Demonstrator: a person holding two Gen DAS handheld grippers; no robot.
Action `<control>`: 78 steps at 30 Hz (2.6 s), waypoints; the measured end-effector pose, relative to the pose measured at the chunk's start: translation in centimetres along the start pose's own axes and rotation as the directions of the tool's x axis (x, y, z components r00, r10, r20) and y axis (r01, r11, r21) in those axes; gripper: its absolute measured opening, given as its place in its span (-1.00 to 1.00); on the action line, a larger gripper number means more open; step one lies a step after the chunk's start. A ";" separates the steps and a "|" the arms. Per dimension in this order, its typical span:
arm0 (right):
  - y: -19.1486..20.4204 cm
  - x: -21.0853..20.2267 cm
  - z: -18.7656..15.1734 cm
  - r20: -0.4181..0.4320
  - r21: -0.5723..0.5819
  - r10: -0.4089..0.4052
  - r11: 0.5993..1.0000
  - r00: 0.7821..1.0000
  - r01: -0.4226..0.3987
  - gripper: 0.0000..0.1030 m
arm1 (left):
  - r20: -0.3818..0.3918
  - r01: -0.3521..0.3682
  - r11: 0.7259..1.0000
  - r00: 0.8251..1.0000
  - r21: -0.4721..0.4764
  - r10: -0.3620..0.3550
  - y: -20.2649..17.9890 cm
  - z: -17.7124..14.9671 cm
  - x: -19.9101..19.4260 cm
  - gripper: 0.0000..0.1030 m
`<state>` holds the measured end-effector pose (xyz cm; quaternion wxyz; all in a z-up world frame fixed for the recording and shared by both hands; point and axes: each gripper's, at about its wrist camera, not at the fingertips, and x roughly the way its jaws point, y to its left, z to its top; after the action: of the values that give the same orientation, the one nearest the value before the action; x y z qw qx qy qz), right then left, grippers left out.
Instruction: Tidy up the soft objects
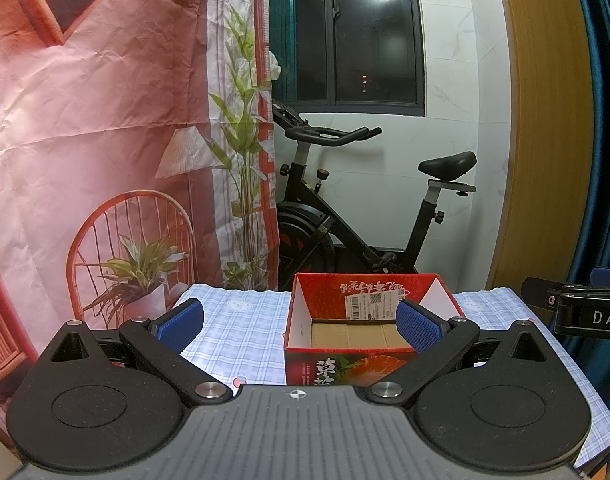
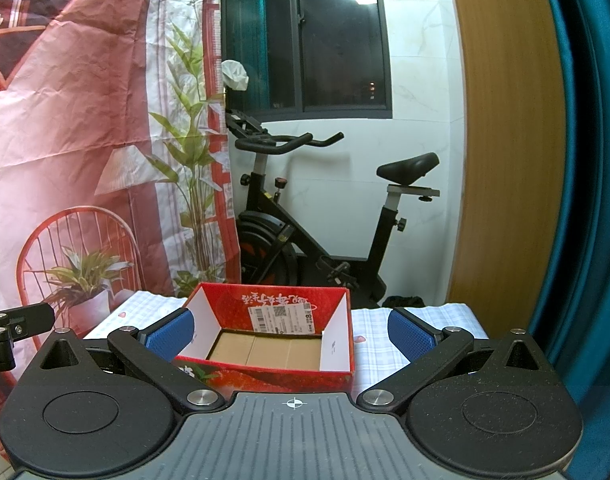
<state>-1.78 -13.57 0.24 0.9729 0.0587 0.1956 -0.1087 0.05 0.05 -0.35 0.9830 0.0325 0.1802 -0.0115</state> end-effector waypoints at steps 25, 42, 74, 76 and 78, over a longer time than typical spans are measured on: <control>-1.8 5.8 -7.1 0.039 0.095 0.086 0.991 0.996 -0.089 0.99 | -0.073 -0.037 0.998 0.996 0.051 0.041 0.4 -6.4 6.5 1.00; -0.8 11.0 -14.4 -0.136 0.067 0.037 0.997 0.990 -0.028 0.99 | -0.220 -0.006 1.000 0.976 -0.010 0.003 0.9 -11.9 12.2 1.00; -0.4 11.9 -15.5 -0.158 0.086 0.153 0.986 0.975 -0.141 0.74 | -0.298 -0.029 0.990 0.955 -0.136 -0.013 6.5 -12.8 13.6 0.63; 0.6 12.5 -15.2 -0.170 0.076 0.177 0.983 0.969 -0.166 0.69 | -0.310 -0.046 0.986 0.951 -0.159 -0.005 7.8 -13.0 14.1 0.61; 1.6 13.3 -14.8 -0.186 0.069 0.205 0.978 0.961 -0.195 0.65 | -0.327 -0.058 0.980 0.945 -0.189 -0.007 8.9 -13.4 14.5 0.58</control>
<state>5.07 -12.18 -18.47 0.9536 0.1130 0.2788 -0.0084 9.20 9.68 -17.46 0.9381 -0.0607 0.3401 0.0245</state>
